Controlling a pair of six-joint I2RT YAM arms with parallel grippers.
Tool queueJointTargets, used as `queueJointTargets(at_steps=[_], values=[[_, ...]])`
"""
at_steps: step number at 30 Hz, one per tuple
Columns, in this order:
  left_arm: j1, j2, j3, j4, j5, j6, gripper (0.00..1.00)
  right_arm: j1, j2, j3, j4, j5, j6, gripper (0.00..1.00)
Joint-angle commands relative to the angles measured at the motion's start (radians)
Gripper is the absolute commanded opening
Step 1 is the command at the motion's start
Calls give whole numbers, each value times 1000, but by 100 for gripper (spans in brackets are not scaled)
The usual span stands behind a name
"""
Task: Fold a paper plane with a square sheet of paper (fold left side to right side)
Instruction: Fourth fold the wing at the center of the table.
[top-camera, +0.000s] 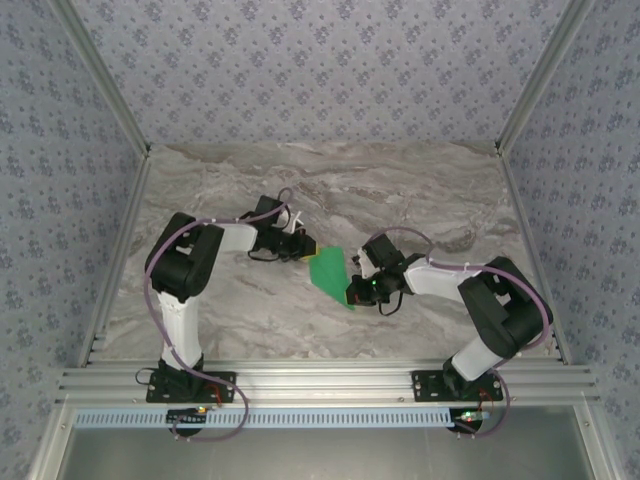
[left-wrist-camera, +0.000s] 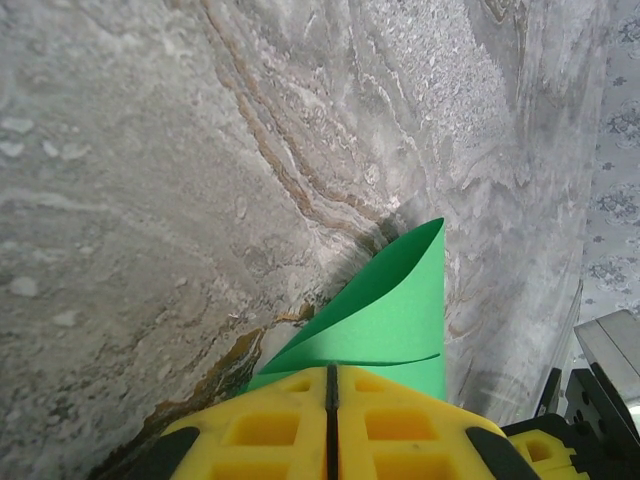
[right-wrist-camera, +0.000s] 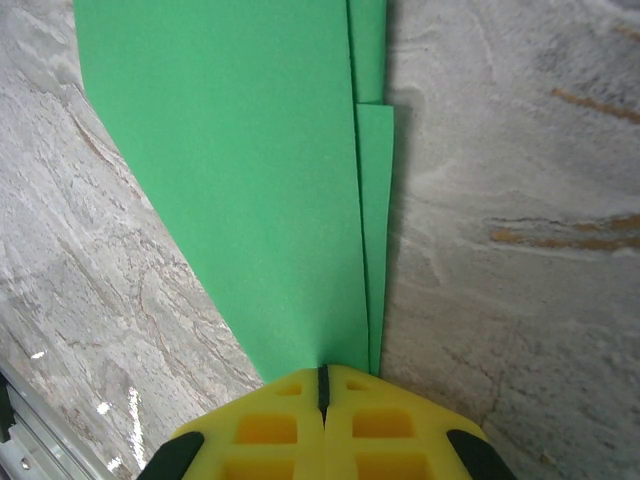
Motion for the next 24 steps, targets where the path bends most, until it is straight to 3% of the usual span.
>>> queueJointTargets(at_steps=[1,8,14,20,24], values=[[86,52,41,-31,-207,80,9,17,54,-62,-208,139,-17,0],[100,-67,78,-115,-203,103,17,37,31,-23,-155,97,-13,0],[87,-219,-5,-84,-166,66,19,44,68,9,-176,115,-14,0],[-44,-290,-110,-37,-149,46,14,46,94,15,-200,130,-16,0],[-165,-268,-76,-140,-207,115,12,47,99,23,-220,142,-23,0]])
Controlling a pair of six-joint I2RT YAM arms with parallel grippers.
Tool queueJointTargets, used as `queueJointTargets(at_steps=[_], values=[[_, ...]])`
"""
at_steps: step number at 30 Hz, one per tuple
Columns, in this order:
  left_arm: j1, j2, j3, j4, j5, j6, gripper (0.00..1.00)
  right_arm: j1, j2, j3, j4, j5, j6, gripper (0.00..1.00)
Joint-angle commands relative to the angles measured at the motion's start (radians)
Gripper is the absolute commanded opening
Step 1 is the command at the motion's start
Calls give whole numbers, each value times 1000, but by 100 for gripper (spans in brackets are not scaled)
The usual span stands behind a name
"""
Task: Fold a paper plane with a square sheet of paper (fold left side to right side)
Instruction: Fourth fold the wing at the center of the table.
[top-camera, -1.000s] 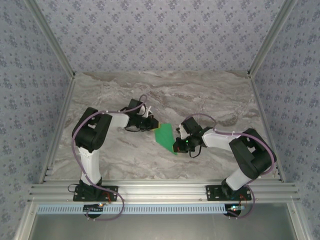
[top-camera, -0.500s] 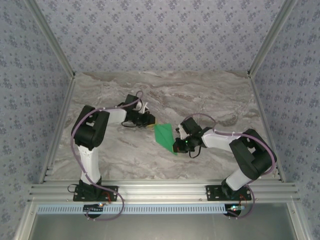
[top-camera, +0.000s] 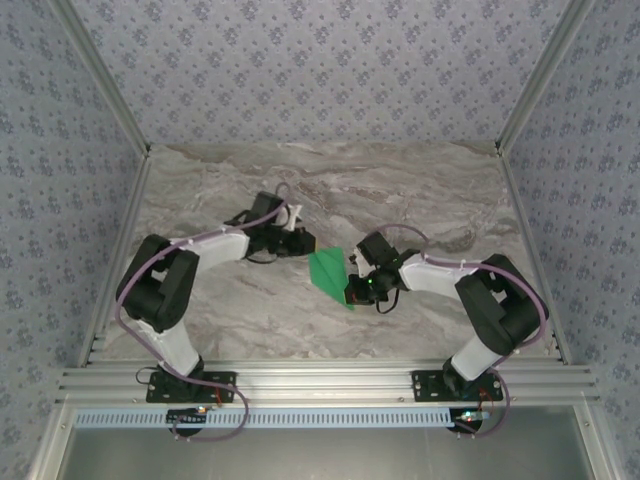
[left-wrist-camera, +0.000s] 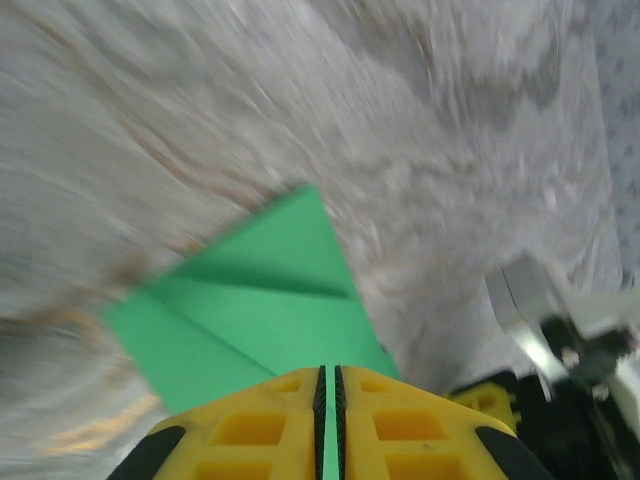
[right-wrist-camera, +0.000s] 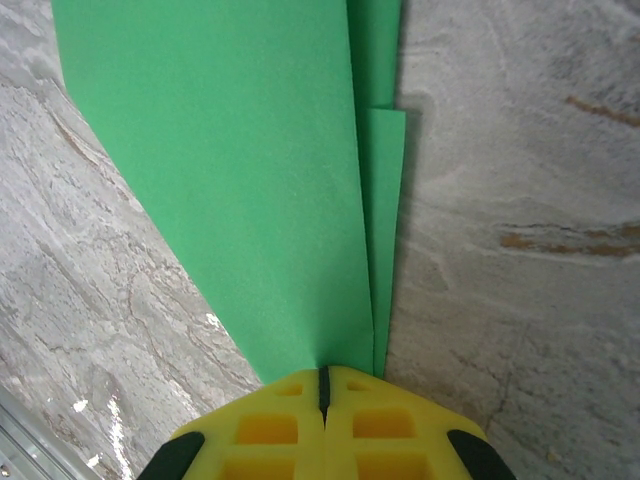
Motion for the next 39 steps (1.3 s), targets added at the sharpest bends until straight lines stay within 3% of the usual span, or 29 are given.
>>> queueJointTargets(at_steps=[1,6,13,25,34,39], values=[[-85,24,42,-107,-50,71,12,22,75,-40,-147,104,-20,0],[-161,97,126,-228,-113,127,11,21,78,-39,-155,109,-21,0],[-184,147,137,-196,-150,120,10,24,83,-41,-158,113,-22,0],[-184,183,141,-140,-169,113,10,24,84,-48,-158,115,-24,0],[-175,183,150,-182,-300,113,9,25,93,-44,-182,134,-29,0],[-131,189,165,-187,-314,117,8,27,98,-46,-186,136,-32,0]])
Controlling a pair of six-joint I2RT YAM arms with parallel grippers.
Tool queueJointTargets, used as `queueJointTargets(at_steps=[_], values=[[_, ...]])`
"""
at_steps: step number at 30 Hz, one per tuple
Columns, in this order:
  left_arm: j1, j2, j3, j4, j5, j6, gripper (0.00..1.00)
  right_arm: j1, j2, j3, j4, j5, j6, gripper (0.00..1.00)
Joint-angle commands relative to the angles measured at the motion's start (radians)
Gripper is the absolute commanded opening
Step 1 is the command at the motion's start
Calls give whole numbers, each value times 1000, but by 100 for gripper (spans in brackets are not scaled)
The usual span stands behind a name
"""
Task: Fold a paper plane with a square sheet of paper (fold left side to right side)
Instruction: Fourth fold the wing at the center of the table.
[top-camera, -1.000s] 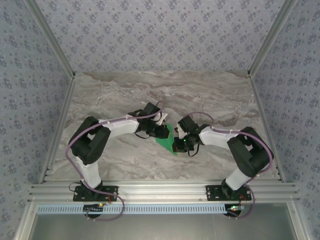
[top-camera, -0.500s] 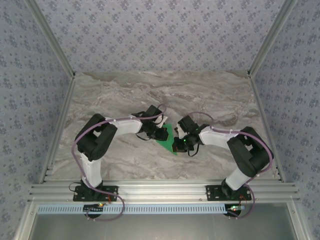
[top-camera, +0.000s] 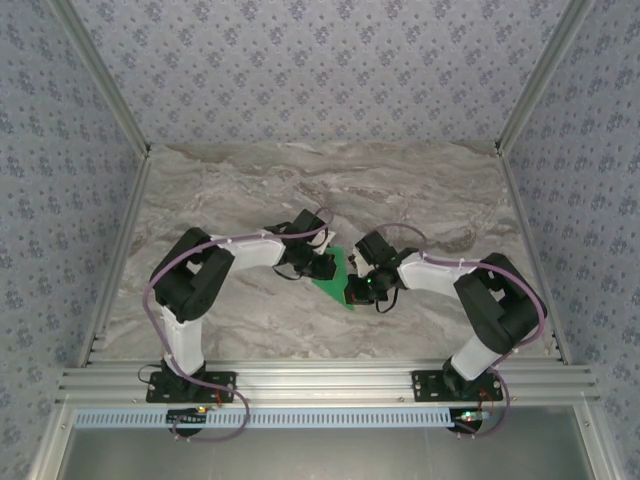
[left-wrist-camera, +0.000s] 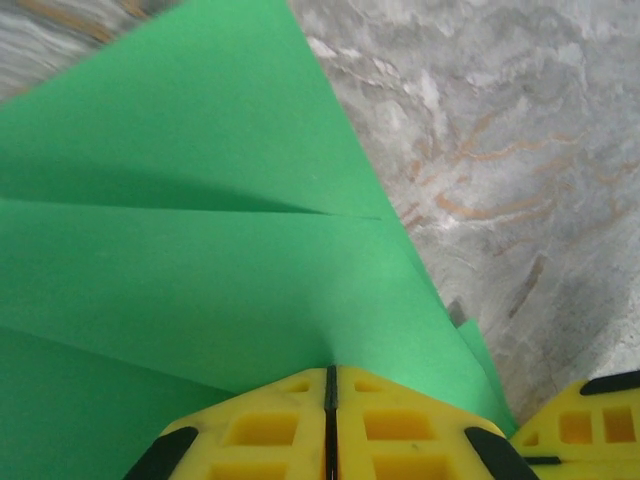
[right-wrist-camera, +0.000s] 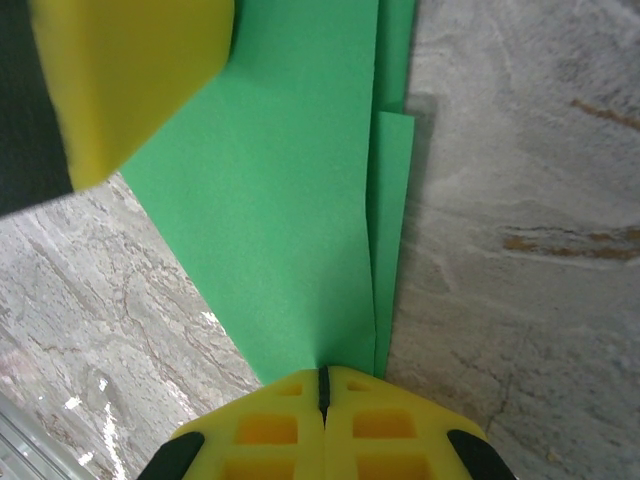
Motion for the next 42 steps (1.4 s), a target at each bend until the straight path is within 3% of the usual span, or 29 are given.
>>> queueJointTargets(at_steps=[1,31,37,42], values=[[50,23,38,-15,-103,20,8,24,87,-62,-158,126,-19,0],[274,124,153,-48,-89,86,8,33,99,-64,-165,120,-24,0],[297,76,147,-64,-82,101,8,35,95,-59,-133,98,-22,0],[310,-61,74,-29,-84,59,14,35,64,-52,-71,74,-9,0]])
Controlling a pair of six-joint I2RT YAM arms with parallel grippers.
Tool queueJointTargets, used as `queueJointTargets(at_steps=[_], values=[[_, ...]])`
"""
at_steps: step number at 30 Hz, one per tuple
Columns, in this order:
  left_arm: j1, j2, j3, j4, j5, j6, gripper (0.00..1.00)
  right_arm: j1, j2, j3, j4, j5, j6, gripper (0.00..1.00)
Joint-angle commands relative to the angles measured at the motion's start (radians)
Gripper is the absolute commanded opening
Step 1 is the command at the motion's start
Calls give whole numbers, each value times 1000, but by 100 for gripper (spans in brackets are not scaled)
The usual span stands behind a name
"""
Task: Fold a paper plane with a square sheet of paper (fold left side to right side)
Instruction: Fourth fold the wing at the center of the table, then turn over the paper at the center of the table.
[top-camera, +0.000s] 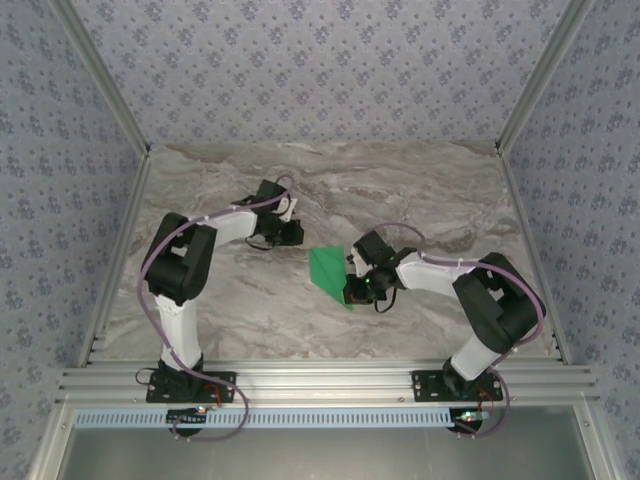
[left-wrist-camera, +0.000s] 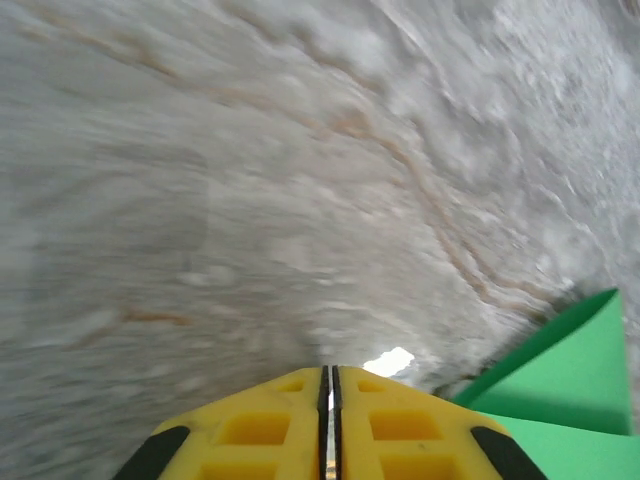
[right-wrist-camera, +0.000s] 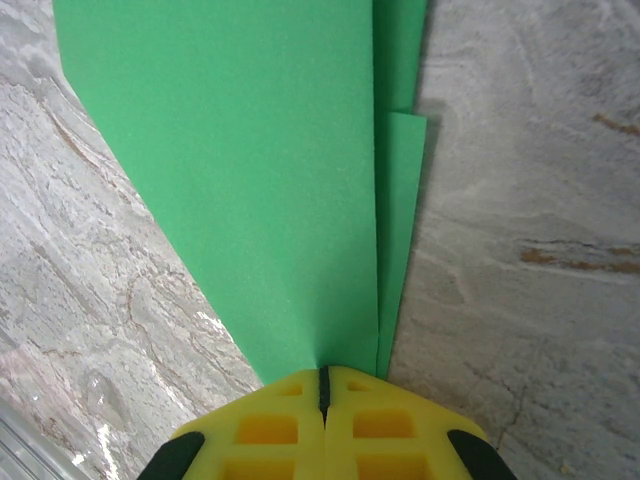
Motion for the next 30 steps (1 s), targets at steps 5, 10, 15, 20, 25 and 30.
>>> queueJointTargets(at_steps=[5,10,15,20,25,30], values=[[22,-300,-185,102,-51,-112,27,25,0,-31,-48,68,-13,4],[12,-466,-367,215,-22,-244,39,25,-100,-12,-44,121,-37,18],[-42,-538,-492,304,9,-352,45,20,-235,-8,-40,191,-55,39],[-122,-508,-517,390,21,-423,46,-7,-375,-51,-53,285,-58,55],[-161,-421,-473,431,27,-443,46,-42,-504,-123,-33,277,-27,60],[-192,-322,-406,438,36,-443,46,-49,-596,-188,-12,281,0,62]])
